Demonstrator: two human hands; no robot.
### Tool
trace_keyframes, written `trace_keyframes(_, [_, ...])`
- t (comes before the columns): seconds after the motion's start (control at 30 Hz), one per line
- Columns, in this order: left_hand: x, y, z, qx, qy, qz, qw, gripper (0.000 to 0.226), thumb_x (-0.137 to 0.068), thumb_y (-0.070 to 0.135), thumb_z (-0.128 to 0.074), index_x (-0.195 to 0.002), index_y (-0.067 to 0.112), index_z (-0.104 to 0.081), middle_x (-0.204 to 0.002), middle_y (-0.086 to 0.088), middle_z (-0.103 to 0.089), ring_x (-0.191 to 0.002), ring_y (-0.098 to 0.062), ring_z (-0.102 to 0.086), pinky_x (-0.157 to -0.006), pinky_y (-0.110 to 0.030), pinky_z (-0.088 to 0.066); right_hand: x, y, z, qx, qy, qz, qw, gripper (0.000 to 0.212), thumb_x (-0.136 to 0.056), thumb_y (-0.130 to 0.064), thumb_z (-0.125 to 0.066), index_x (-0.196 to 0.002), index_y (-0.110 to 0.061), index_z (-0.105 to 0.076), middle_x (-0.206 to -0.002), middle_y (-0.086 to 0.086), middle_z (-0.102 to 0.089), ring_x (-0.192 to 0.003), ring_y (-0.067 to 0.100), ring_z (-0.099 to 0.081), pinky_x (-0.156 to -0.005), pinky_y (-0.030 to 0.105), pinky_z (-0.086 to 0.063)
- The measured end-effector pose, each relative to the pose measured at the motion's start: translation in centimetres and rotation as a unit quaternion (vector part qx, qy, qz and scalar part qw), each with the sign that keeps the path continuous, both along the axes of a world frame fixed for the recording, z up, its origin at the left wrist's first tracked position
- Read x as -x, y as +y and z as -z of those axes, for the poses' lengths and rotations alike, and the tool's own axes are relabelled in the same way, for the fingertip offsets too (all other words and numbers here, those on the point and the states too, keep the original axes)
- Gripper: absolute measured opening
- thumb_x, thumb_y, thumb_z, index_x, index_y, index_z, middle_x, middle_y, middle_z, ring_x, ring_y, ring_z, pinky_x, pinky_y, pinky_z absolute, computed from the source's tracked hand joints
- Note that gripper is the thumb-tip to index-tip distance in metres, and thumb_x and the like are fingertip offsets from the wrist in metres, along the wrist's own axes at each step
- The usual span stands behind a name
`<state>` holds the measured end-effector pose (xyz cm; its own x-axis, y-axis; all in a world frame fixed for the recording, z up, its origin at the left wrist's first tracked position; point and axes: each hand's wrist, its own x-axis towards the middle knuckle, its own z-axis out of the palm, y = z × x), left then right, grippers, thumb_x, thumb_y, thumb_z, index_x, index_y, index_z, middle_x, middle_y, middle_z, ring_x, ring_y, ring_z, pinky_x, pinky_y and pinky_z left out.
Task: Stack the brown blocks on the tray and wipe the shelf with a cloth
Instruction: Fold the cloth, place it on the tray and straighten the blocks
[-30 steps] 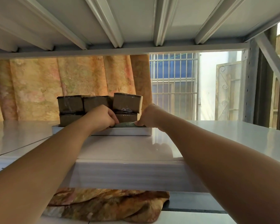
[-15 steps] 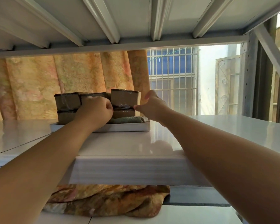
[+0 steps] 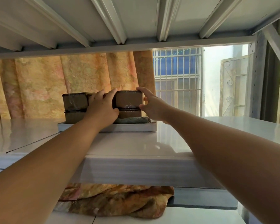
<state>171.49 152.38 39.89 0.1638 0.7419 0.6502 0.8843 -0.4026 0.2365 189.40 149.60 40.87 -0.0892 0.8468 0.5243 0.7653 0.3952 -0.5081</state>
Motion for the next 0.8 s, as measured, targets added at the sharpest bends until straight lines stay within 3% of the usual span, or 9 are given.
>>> trace_keyframes(0.13, [0.0, 0.0, 0.0, -0.028, 0.005, 0.001, 1.0, 0.066, -0.085, 0.022, -0.054, -0.145, 0.023, -0.027, -0.151, -0.013, -0.03, -0.14, -0.035, -0.024, -0.115, -0.046, -0.02, 0.1, 0.4, -1.1, 0.013, 0.0, -0.009, 1.0, 0.055, -0.092, -0.005, -0.043, -0.137, -0.034, -0.031, -0.113, 0.018, -0.057, -0.072, 0.023, -0.051, -0.054, 0.025, -0.04])
trace_keyframes(0.27, [0.1, 0.2, 0.0, -0.03, 0.009, 0.0, 0.999, 0.067, -0.082, 0.022, -0.055, -0.144, 0.021, -0.029, -0.147, -0.011, -0.036, -0.135, -0.036, -0.03, -0.111, -0.048, -0.026, -0.3, 0.9, -1.0, 0.013, 0.008, -0.023, 1.0, 0.062, -0.089, 0.003, -0.045, -0.137, -0.035, -0.032, -0.121, 0.017, -0.05, -0.084, 0.026, -0.051, -0.053, 0.025, -0.04])
trace_keyframes(0.37, [-0.1, -0.1, 0.0, -0.034, 0.022, -0.012, 0.999, 0.071, -0.084, 0.024, -0.054, -0.147, 0.021, -0.021, -0.153, -0.011, -0.028, -0.141, -0.034, -0.021, -0.116, -0.047, -0.021, -0.7, 1.2, -0.4, 0.007, -0.019, -0.022, 1.0, 0.075, -0.088, 0.001, -0.048, -0.142, -0.042, -0.02, -0.136, 0.015, -0.042, -0.114, 0.03, -0.048, -0.075, 0.036, -0.051])
trace_keyframes(0.4, [-0.3, -0.4, 0.0, -0.04, 0.023, -0.007, 0.999, 0.073, -0.085, 0.023, -0.053, -0.149, 0.02, -0.017, -0.156, -0.01, -0.024, -0.143, -0.033, -0.017, -0.118, -0.046, -0.017, -0.7, 1.1, -0.3, 0.005, -0.032, -0.019, 0.999, 0.08, -0.087, 0.001, -0.049, -0.144, -0.044, -0.015, -0.142, 0.013, -0.039, -0.121, 0.032, -0.045, -0.084, 0.041, -0.052])
trace_keyframes(0.47, [-0.7, -1.3, -0.2, -0.06, 0.026, 0.019, 0.998, 0.073, -0.088, 0.017, -0.05, -0.151, 0.02, -0.012, -0.159, -0.004, -0.017, -0.147, -0.029, -0.009, -0.119, -0.042, -0.01, -0.5, 0.7, -0.1, -0.004, -0.057, -0.01, 0.998, 0.091, -0.086, 0.003, -0.051, -0.145, -0.046, -0.002, -0.15, 0.01, -0.032, -0.125, 0.033, -0.045, -0.089, 0.041, -0.052])
trace_keyframes(0.57, [-1.2, -2.3, -0.2, -0.077, 0.052, 0.047, 0.995, 0.074, -0.088, 0.011, -0.046, -0.151, 0.021, -0.01, -0.16, 0.003, -0.014, -0.148, -0.024, -0.006, -0.12, -0.041, -0.011, -0.4, 0.0, 0.1, -0.009, -0.069, -0.006, 0.998, 0.099, -0.086, 0.005, -0.053, -0.147, -0.04, 0.01, -0.143, 0.016, -0.042, -0.114, 0.034, -0.057, -0.077, 0.037, -0.055])
trace_keyframes(0.67, [-1.2, -2.5, -0.1, -0.058, 0.066, 0.045, 0.995, 0.074, -0.088, 0.01, -0.045, -0.152, 0.02, -0.008, -0.16, 0.001, -0.014, -0.148, -0.025, -0.006, -0.119, -0.039, -0.009, -0.5, -0.2, 0.2, -0.009, -0.081, 0.004, 0.997, 0.101, -0.086, 0.003, -0.055, -0.148, -0.033, 0.015, -0.127, 0.017, -0.056, -0.098, 0.03, -0.065, -0.078, 0.04, -0.057])
trace_keyframes(0.8, [-1.1, -2.8, -0.2, -0.055, 0.035, 0.051, 0.997, 0.071, -0.088, 0.009, -0.045, -0.151, 0.018, -0.013, -0.158, -0.003, -0.019, -0.147, -0.026, -0.008, -0.118, -0.039, -0.011, -0.9, -0.5, 0.3, 0.001, -0.068, 0.024, 0.997, 0.097, -0.085, 0.003, -0.053, -0.148, -0.034, 0.011, -0.123, 0.018, -0.054, -0.077, 0.021, -0.058, -0.065, 0.031, -0.052])
